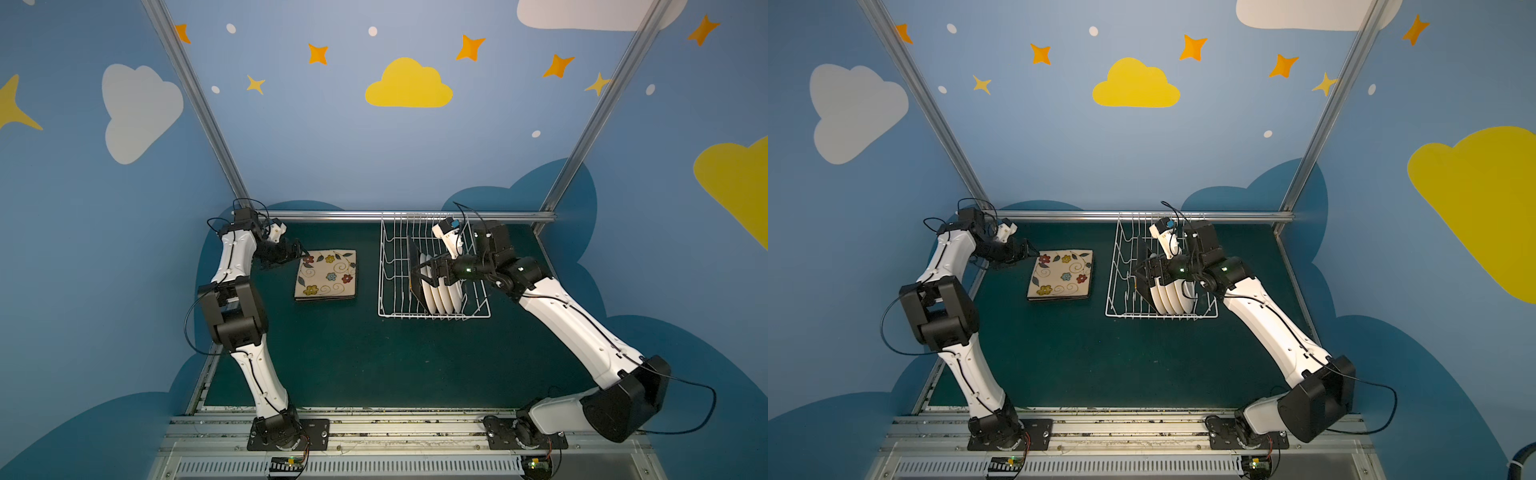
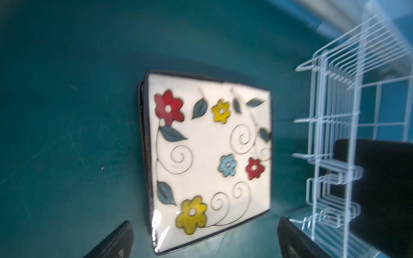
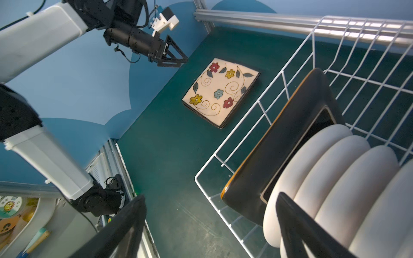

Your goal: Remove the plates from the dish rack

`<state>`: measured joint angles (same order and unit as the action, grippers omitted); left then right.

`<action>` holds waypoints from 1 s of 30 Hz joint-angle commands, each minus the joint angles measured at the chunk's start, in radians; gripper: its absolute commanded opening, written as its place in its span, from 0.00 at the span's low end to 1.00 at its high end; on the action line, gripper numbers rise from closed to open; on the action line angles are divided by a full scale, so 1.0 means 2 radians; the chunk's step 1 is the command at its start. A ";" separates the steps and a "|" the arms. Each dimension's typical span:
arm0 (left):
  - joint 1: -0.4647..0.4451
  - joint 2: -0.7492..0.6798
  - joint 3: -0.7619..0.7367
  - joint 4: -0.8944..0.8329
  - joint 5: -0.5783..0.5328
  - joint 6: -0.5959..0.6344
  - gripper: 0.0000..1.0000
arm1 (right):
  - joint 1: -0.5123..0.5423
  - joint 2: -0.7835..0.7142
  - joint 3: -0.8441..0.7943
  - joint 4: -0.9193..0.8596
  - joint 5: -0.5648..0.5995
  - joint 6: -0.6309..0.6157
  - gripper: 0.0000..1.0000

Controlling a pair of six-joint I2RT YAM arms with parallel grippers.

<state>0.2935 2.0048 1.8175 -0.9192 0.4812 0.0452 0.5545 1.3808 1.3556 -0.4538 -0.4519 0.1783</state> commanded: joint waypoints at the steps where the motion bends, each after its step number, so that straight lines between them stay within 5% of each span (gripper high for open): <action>1: -0.024 -0.062 -0.053 0.080 0.024 -0.052 0.99 | 0.003 -0.032 -0.020 0.039 0.042 0.006 0.90; 7: -0.090 -0.148 -0.128 0.147 0.014 -0.100 0.99 | 0.004 -0.082 -0.063 0.050 0.090 0.015 0.90; 18: -0.192 -0.263 -0.188 0.187 -0.025 -0.100 0.99 | 0.003 -0.171 -0.127 -0.008 0.163 0.008 0.90; 30: -0.302 -0.320 -0.194 0.149 -0.062 -0.118 0.99 | -0.002 -0.223 -0.166 -0.050 0.210 0.014 0.90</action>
<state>-0.2703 1.3830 1.4322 -0.5926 0.3901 -0.1688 0.5537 0.9592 1.0443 -0.5201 -0.0608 0.2047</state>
